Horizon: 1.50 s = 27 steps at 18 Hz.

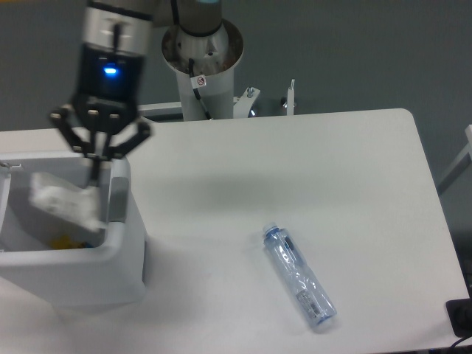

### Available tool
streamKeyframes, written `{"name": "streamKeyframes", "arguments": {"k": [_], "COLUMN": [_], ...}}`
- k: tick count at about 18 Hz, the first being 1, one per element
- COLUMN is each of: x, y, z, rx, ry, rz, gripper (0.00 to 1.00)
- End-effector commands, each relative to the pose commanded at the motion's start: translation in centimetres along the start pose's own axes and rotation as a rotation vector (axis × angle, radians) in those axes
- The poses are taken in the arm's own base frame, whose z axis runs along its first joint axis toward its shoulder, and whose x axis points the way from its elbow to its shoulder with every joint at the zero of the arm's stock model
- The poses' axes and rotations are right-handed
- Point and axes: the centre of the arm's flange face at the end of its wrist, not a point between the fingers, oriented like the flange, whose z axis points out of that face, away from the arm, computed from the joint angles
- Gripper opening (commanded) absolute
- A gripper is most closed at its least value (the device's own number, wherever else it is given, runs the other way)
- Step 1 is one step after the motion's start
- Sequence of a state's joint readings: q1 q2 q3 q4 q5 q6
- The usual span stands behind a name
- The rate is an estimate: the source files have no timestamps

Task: Place the trash in the trash can
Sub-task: 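Lift the tissue and carry it over the white trash bin, then open the gripper to drop the tissue into the bin, then move the gripper over the clear plastic water bottle and lower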

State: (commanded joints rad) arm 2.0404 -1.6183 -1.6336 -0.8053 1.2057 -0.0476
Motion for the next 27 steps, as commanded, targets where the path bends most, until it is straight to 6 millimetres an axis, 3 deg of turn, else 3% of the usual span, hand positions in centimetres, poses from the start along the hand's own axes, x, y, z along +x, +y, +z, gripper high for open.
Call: {"name": "streamKeyframes", "arguments": {"k": [3, 4, 6, 8, 9, 16, 18, 19, 20, 23, 27], "x": [0.1, -0.1, -0.2, 0.0, 0.2, 0.3, 0.2, -1.5, -5.0, -12.8, -24.2], "y": [1.4, 1.8, 1.9, 1.3, 1.3, 1.0, 0.1, -1.0, -2.5, -4.9, -4.6], "z": [2.8, 3.3, 3.6, 3.1, 2.6, 1.7, 1.0, 0.2, -1.5, -4.3, -2.7], "rx": [-0.055, -0.065, -0.071, -0.057, -0.051, -0.034, -0.013, 0.010, 0.054, 0.124, 0.104], "ry": [0.009, 0.009, 0.009, 0.006, 0.006, 0.001, -0.005, -0.024, -0.061, -0.141, -0.247], "rz": [0.012, 0.011, 0.027, 0.033, 0.023, 0.017, 0.012, -0.044, -0.162, -0.327, -0.460], "gripper": [0.01, 0.09, 0.59, 0.96, 1.00, 1.00, 1.00, 1.00, 1.00, 1.00, 1.00]}}
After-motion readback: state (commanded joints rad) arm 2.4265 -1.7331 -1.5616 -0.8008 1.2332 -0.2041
